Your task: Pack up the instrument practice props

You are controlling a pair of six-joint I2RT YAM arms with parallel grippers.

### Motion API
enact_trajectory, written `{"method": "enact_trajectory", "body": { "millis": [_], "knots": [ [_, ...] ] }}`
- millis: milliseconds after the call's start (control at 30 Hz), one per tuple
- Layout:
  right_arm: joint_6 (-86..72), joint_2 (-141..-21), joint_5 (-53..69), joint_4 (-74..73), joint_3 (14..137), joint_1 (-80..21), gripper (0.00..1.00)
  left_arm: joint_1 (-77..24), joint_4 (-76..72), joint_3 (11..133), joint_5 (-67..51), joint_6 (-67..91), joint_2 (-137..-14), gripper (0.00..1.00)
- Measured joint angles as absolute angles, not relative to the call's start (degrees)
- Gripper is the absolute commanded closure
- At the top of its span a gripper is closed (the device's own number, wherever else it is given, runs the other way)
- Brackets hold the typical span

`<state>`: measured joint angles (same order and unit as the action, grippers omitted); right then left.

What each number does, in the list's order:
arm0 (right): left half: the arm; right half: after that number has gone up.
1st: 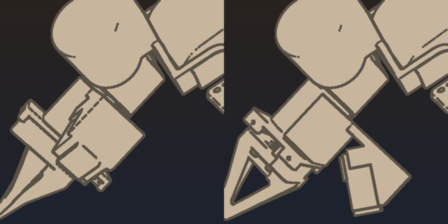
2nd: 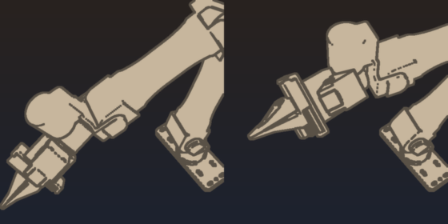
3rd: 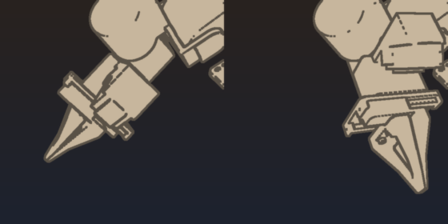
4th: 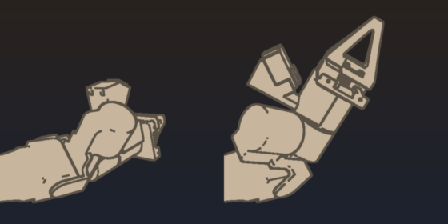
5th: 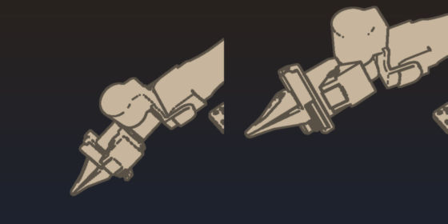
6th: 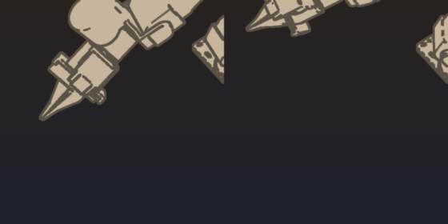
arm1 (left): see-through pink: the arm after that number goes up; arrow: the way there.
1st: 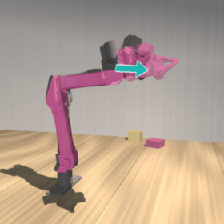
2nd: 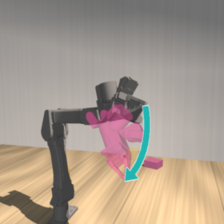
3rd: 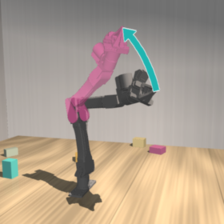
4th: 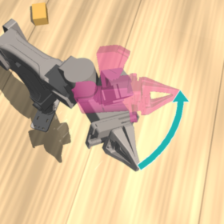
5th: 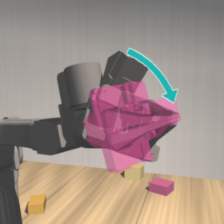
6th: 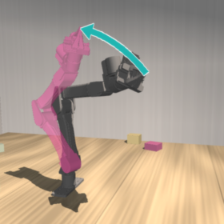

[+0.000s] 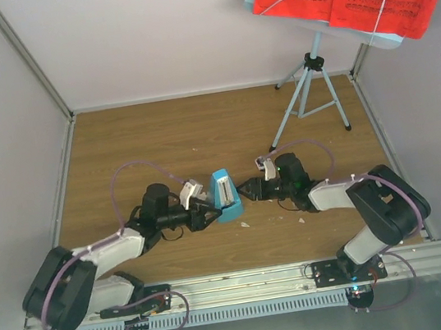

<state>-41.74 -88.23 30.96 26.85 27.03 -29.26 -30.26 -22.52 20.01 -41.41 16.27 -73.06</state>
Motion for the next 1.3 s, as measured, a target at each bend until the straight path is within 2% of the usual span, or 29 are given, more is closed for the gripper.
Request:
{"method": "enact_trajectory", "body": {
  "millis": [133,300,467,567,667,767,967,1300],
  "knots": [
    [-40.97,-85.54,29.76,24.99,27.0,-29.34,0.29,-31.97,-17.54,20.43,-37.43,16.69,-63.81,0.27],
    [-39.18,-73.49,25.63,18.5,27.05,-29.58,0.23,-32.53,-7.29,25.5,-30.59,17.15,-52.05,0.16],
    [-37.74,-58.52,18.65,4.78,28.08,-29.56,0.14,-32.53,6.81,40.49,-25.43,14.83,-49.15,0.1],
    [-38.41,-49.34,13.76,-4.32,29.12,-29.45,0.06,-32.53,13.26,51.96,-22.92,12.19,-51.46,0.01],
    [-39.75,-41.69,11.22,-10.94,29.12,-28.64,0.01,-32.53,15.92,60.38,-20.36,9.37,-55.59,0.01],
    [-42.19,-38.33,11.25,-13.41,27.31,-26.59,0.0,-31.94,15.7,63.88,-18.04,6.94,-60.25,0.01],
    [-45.78,-41.1,13.54,-20.29,23.44,-17.93,0.0,-27.22,14.63,60.75,-17.76,4.38,-65.87,0.01],
    [-47.57,-44.01,12.97,-33.32,27.38,-5.19,0.02,-24.64,13.1,53.91,-8.99,1.76,-60.8,0.01]
  ]
}}
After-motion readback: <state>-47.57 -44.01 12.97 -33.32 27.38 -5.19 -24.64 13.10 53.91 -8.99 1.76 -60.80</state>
